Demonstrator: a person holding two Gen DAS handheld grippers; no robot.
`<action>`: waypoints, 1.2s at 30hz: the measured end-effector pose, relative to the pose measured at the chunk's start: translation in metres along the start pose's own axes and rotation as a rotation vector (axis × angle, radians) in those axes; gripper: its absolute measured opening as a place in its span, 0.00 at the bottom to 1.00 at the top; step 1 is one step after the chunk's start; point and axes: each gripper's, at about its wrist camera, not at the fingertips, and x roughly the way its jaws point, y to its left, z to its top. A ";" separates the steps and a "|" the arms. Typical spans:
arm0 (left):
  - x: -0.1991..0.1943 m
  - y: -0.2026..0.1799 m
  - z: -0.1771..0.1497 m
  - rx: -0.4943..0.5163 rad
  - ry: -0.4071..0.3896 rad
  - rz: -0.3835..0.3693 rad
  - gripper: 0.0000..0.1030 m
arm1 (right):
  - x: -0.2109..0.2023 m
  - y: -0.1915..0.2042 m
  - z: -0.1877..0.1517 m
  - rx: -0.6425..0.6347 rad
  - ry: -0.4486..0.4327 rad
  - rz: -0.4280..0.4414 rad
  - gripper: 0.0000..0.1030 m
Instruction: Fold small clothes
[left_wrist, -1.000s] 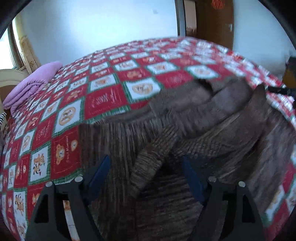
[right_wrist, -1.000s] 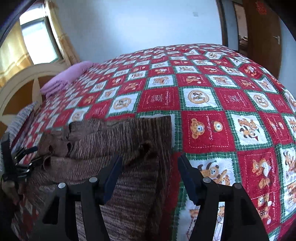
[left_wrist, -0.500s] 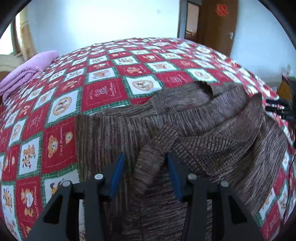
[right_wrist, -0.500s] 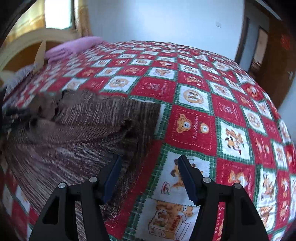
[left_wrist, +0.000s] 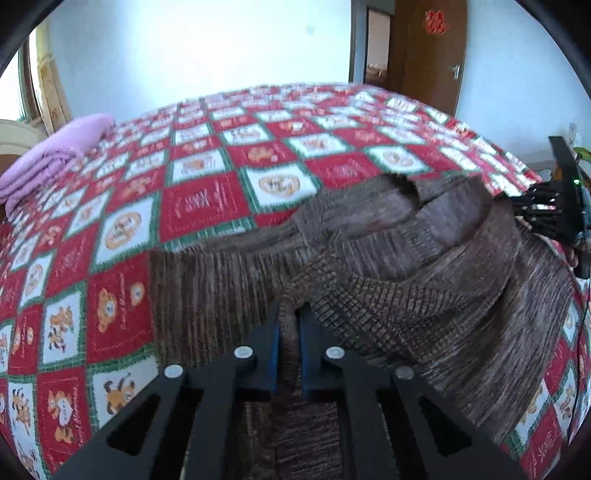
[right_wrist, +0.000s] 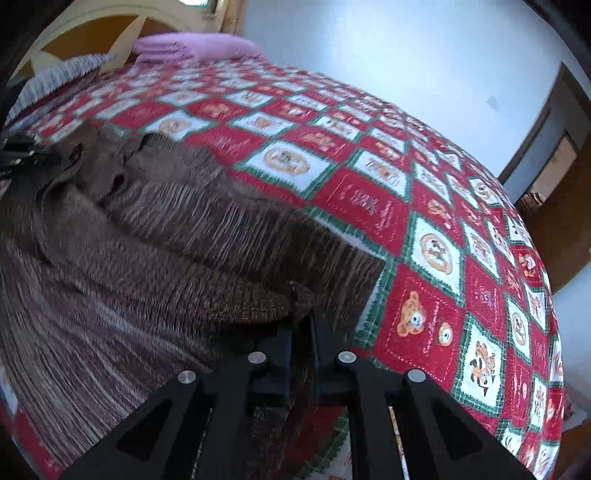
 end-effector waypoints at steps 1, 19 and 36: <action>-0.005 0.002 0.001 -0.011 -0.028 -0.010 0.07 | -0.003 -0.002 0.001 0.022 -0.013 0.014 0.02; 0.016 0.061 -0.015 -0.303 -0.027 0.114 0.36 | 0.011 -0.030 0.029 0.304 0.026 -0.076 0.28; 0.007 0.086 -0.036 -0.445 -0.083 0.100 0.37 | 0.035 0.091 0.063 0.053 0.106 0.144 0.28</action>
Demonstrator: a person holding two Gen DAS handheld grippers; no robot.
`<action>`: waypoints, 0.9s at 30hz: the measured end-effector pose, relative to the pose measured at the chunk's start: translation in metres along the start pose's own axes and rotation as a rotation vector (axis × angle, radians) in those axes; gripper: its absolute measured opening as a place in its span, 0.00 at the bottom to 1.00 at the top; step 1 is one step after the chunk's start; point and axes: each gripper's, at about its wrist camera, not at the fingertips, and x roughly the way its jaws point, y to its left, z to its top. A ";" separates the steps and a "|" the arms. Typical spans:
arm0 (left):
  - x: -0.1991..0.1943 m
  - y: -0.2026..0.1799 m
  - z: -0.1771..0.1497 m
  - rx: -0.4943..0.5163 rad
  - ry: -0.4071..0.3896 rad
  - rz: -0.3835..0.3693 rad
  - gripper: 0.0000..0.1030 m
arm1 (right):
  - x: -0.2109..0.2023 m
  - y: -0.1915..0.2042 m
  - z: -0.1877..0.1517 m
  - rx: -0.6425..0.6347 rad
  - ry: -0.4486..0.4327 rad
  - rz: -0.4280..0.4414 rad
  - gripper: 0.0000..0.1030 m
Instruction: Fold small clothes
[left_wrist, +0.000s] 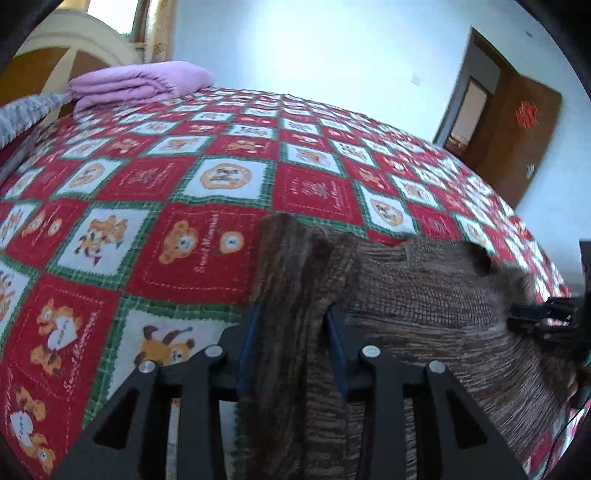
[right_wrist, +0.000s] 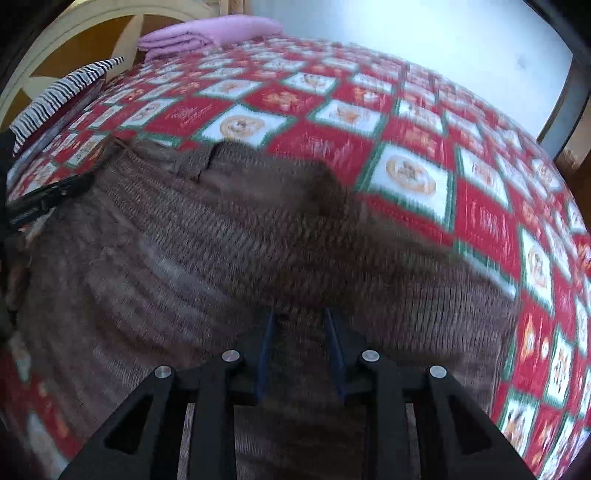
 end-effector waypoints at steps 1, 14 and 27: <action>-0.001 0.003 -0.001 -0.015 -0.003 -0.001 0.37 | 0.003 0.001 0.003 -0.001 -0.005 -0.010 0.28; -0.013 0.024 -0.001 -0.121 -0.069 -0.047 0.60 | -0.005 0.006 0.032 0.079 -0.140 0.084 0.28; -0.011 0.035 -0.001 -0.182 -0.060 -0.099 0.60 | 0.016 0.042 0.043 -0.049 -0.086 0.094 0.03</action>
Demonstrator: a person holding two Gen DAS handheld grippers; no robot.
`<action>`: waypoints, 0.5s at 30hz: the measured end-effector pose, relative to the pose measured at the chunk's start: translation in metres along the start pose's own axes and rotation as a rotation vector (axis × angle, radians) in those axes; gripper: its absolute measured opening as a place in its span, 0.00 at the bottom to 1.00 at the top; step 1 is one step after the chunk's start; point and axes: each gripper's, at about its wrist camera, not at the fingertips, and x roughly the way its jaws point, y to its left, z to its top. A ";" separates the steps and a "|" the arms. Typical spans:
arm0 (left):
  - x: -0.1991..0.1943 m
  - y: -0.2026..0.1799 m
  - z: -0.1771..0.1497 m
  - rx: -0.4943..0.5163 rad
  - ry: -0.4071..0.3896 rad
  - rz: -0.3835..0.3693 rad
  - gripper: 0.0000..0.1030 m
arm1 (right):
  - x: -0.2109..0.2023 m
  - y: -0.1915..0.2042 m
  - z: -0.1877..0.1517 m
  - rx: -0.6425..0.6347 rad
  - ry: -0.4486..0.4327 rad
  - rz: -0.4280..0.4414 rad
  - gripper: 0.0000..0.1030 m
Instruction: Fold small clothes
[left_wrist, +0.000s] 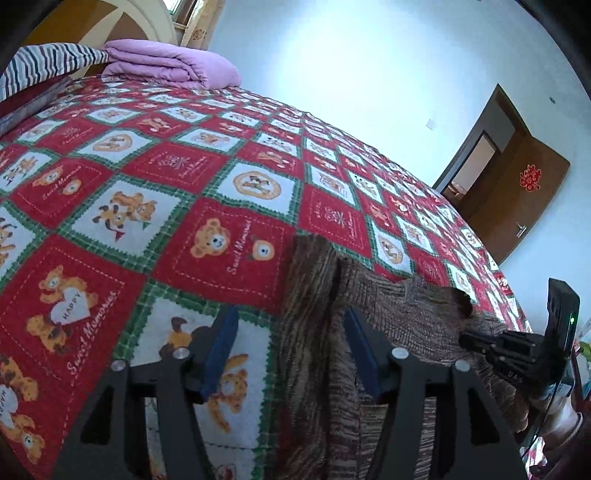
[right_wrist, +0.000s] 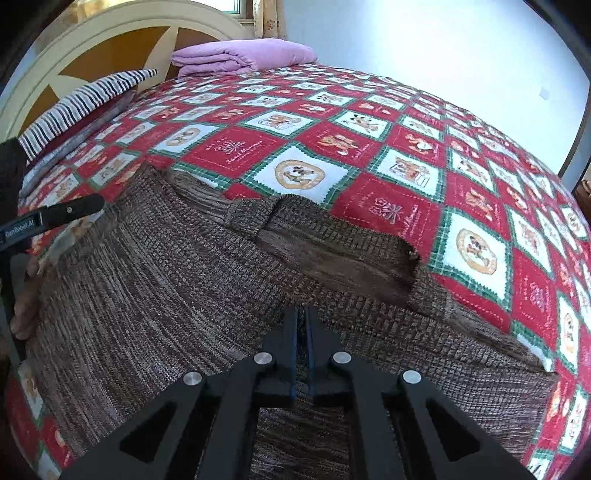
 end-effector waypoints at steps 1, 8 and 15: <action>-0.001 0.000 0.000 -0.002 -0.004 -0.002 0.60 | 0.000 0.000 0.002 0.006 -0.001 -0.001 0.02; -0.012 0.002 0.001 -0.015 -0.062 0.007 0.71 | -0.010 0.000 0.026 0.016 -0.077 -0.093 0.02; -0.011 -0.009 0.000 0.048 -0.070 0.025 0.71 | 0.025 -0.009 0.017 0.053 0.019 -0.106 0.04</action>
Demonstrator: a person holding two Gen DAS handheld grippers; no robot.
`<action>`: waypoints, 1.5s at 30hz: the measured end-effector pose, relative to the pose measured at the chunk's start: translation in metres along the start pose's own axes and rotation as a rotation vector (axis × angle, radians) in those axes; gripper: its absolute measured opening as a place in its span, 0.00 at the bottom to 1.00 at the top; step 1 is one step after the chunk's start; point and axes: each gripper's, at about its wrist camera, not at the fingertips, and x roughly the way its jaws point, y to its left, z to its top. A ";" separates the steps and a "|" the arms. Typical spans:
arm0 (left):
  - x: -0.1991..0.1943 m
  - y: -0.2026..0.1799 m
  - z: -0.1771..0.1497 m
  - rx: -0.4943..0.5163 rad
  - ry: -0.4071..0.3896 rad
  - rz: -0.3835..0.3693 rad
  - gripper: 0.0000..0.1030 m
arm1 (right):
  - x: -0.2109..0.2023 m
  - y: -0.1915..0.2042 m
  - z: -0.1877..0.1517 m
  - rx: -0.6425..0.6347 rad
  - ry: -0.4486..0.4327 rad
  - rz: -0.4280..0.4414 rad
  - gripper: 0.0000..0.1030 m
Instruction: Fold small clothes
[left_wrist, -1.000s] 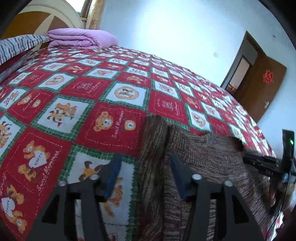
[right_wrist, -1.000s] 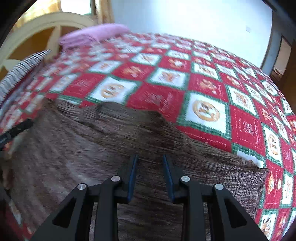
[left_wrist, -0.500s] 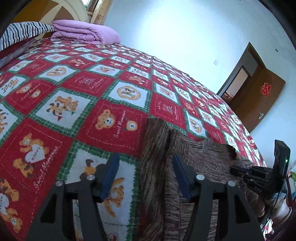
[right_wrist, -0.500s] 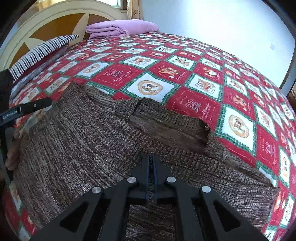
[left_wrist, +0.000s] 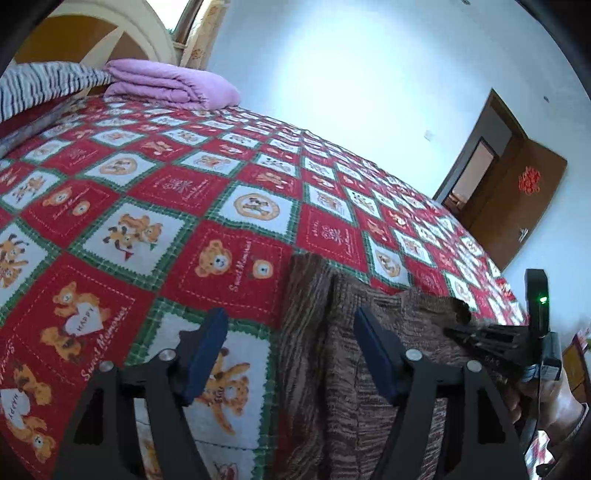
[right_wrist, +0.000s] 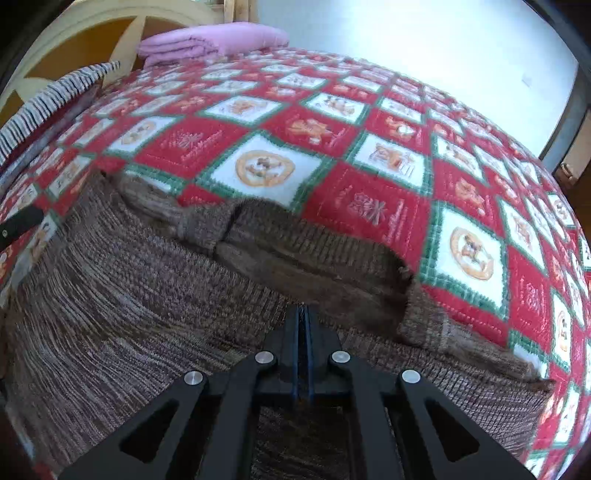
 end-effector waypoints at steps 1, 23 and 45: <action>-0.001 -0.003 0.000 0.017 -0.002 0.003 0.71 | -0.007 -0.001 -0.003 -0.001 -0.022 -0.018 0.13; 0.006 -0.005 -0.005 0.045 0.061 0.131 0.79 | -0.100 -0.128 -0.124 0.375 -0.076 -0.069 0.53; -0.002 -0.012 -0.032 0.157 0.173 0.268 0.98 | -0.106 0.011 -0.103 0.133 -0.063 0.130 0.59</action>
